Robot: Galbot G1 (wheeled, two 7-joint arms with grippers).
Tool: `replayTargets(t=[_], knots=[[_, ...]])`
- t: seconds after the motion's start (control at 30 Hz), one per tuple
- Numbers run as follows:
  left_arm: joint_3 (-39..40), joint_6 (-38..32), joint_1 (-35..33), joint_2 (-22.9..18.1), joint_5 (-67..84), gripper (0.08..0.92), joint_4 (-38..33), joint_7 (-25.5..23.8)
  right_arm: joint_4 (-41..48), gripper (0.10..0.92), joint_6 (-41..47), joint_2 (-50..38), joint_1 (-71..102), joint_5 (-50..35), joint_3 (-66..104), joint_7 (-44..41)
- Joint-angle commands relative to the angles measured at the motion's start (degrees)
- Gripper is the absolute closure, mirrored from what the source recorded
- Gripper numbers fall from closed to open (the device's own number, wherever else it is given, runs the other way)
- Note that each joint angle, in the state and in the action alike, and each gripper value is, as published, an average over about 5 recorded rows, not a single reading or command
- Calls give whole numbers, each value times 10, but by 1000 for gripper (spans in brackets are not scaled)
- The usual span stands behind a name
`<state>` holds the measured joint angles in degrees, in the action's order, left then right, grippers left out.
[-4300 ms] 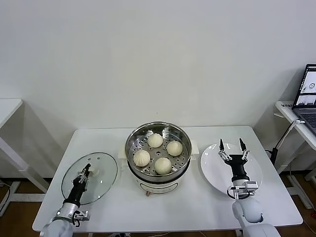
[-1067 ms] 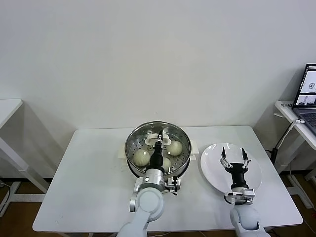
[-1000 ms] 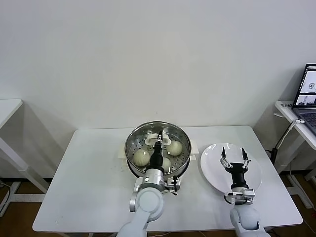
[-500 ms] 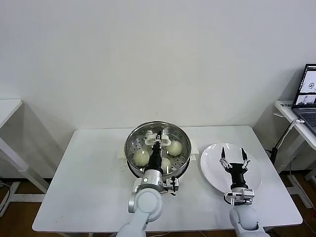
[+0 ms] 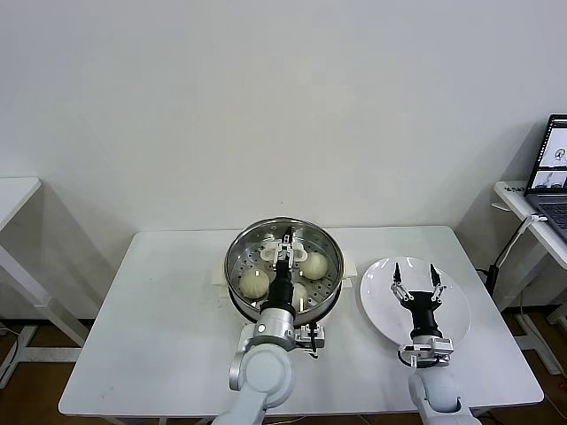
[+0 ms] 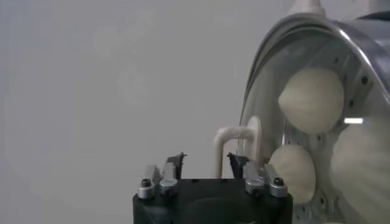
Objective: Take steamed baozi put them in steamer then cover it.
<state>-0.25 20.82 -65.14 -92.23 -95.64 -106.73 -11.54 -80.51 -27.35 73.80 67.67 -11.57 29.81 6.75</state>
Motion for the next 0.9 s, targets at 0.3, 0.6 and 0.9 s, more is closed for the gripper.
replayTargets(t=[0.3,0.6,0.9], knots=[[-23,-1,-59,105,90,178,-156,-27,-13,203,20,-5,8,5,-2,4],[-234,-56,-137,177,600,177,-225,158,-99,203,99,-26,64,-89,-21,-1],[-398,-198,-180,217,951,177,-98,169,-128,203,107,-34,101,-140,-21,-9]])
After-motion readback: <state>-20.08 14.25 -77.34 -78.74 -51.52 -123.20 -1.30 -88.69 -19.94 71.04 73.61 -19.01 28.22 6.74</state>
